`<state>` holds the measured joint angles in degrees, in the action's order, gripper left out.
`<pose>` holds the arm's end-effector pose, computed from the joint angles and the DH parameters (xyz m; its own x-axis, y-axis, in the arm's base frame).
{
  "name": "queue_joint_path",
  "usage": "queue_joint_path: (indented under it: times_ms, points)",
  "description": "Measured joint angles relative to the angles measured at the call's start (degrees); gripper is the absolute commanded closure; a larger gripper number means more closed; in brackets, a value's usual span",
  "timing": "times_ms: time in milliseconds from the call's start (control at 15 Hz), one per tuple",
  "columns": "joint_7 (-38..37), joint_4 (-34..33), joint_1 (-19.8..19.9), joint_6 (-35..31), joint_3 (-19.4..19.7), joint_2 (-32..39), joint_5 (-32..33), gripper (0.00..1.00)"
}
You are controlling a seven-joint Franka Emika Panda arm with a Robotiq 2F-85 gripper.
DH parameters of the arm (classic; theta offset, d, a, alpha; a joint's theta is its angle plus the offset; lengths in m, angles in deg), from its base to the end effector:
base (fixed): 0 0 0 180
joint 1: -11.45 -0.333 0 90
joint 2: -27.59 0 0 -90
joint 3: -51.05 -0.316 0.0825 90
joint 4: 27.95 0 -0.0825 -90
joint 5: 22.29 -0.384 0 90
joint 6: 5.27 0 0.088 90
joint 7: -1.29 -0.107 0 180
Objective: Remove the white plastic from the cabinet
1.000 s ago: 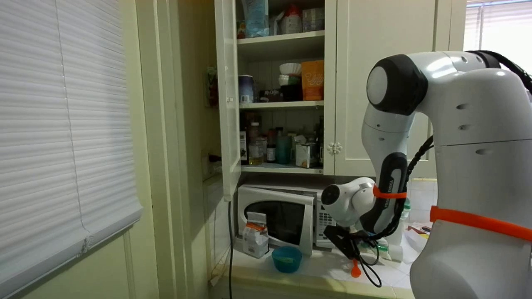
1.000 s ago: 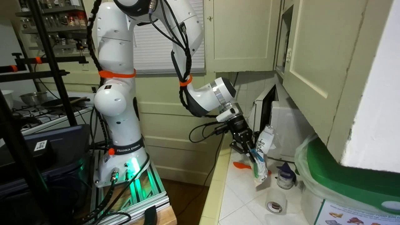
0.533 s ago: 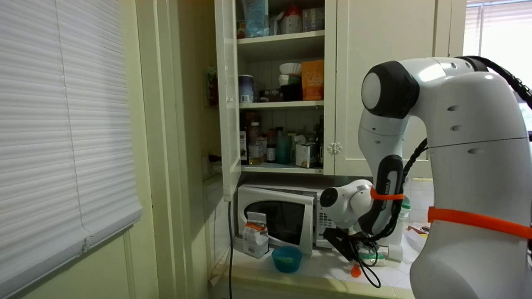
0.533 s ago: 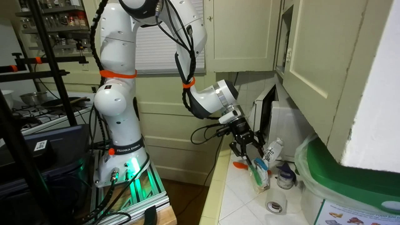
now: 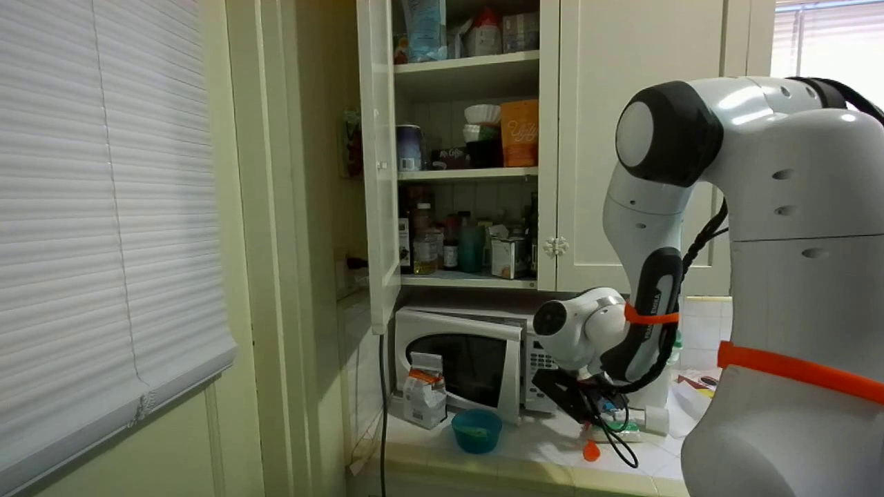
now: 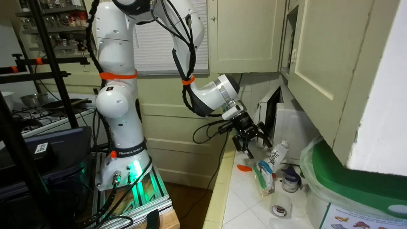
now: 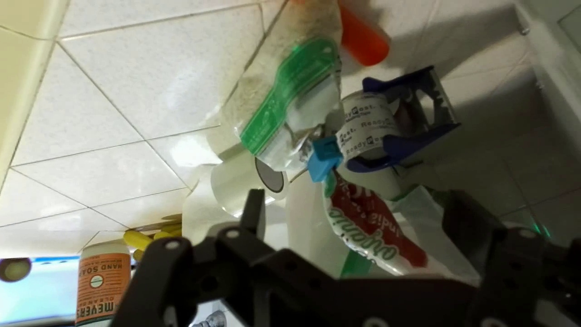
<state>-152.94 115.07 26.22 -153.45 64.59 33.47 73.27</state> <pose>0.4067 -0.2004 0.2351 -0.1682 -0.7079 0.6860 -0.9709 -0.0016 -0.2396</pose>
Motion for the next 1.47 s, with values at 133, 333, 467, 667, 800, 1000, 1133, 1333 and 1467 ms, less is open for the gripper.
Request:
queue_joint_path:
  times_ms: [133,333,467,667,800,1000,1133,1333,1467]
  points:
    - [1.65,1.44,0.0,-1.64,0.03,-1.98,0.92,0.0]
    - [6.13,3.87,0.11,-5.11,0.41,-5.04,1.41,0.0]
    - [9.95,5.64,0.4,-7.44,0.99,-7.15,1.42,0.0]
    - [17.52,8.55,1.35,-10.71,2.28,-10.56,1.36,0.0]
    - [24.11,10.57,2.23,-12.65,3.36,-12.7,0.91,0.0]
    - [34.19,13.28,3.54,-13.01,4.76,-15.84,-1.05,0.0]
    - [40.23,14.4,4.32,-13.01,5.48,-17.88,-2.88,0.0]
    - [48.36,13.87,4.76,-13.16,6.33,-19.58,-6.56,0.0]
    - [54.65,14.16,4.74,-13.16,6.58,-21.4,-10.82,0.0]
